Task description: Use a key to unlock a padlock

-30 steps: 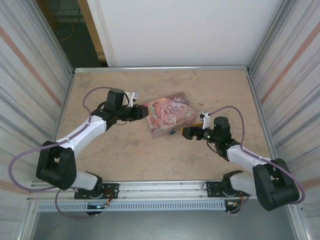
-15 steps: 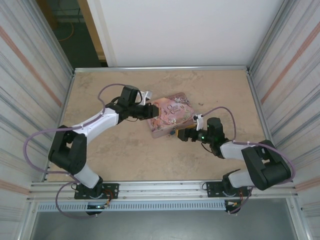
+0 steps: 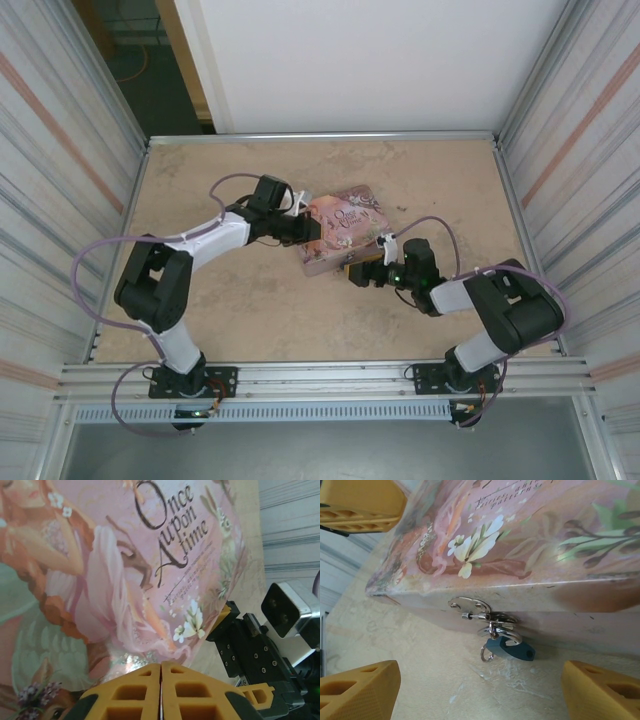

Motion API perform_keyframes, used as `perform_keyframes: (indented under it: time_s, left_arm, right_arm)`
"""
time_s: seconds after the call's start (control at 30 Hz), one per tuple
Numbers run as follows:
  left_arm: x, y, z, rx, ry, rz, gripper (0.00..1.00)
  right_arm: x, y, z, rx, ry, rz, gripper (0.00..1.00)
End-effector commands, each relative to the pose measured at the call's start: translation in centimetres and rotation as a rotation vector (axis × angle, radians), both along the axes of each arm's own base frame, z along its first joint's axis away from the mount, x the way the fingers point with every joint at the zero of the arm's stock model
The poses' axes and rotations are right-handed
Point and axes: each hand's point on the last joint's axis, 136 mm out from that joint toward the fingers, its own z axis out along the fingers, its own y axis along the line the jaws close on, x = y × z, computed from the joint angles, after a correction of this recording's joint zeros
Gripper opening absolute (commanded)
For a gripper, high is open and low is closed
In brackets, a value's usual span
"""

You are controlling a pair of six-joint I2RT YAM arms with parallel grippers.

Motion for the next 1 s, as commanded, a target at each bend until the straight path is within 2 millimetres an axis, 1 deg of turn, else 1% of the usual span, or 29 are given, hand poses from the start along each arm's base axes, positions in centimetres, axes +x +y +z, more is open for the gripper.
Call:
perform_keyframes:
  time_s: [0.0,0.2,0.63,0.87,0.97]
  left_arm:
    - [0.0,0.0,-0.2,0.028,-0.013,-0.017,0.07]
    - [-0.1,0.6,-1.6,0.078,-0.002,-0.015,0.06]
    - [-0.1,0.9,-2.8,0.112,0.009,-0.017,0.05]
    - [-0.2,0.9,-3.0,0.113,0.012,-0.019,0.05]
    - [-0.2,0.9,-3.1,0.114,0.014,-0.023,0.05]
  right_arm:
    - [0.7,0.5,0.7,0.010,-0.055,0.001,0.81]
    - [1.0,1.0,0.4,0.017,-0.066,0.014,0.79]
    - [1.4,2.5,0.5,0.045,-0.093,0.059,0.77]
    - [1.3,3.3,0.9,0.076,-0.111,0.098,0.67]
    - [1.2,3.5,1.1,0.094,-0.127,0.112,0.66]
